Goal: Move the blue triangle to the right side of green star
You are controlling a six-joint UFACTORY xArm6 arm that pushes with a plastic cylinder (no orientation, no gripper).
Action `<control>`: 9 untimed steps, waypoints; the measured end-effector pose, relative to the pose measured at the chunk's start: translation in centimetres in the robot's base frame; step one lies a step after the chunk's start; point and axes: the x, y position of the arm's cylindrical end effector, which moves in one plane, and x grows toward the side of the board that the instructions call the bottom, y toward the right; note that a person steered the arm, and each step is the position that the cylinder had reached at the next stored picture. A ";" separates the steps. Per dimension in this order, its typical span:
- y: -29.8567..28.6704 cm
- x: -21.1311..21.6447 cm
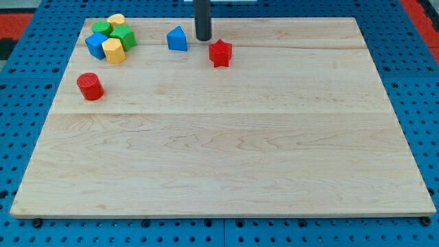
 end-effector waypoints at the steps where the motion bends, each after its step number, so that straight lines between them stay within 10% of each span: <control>1: -2.4 1.0; 9: -12.8 0.9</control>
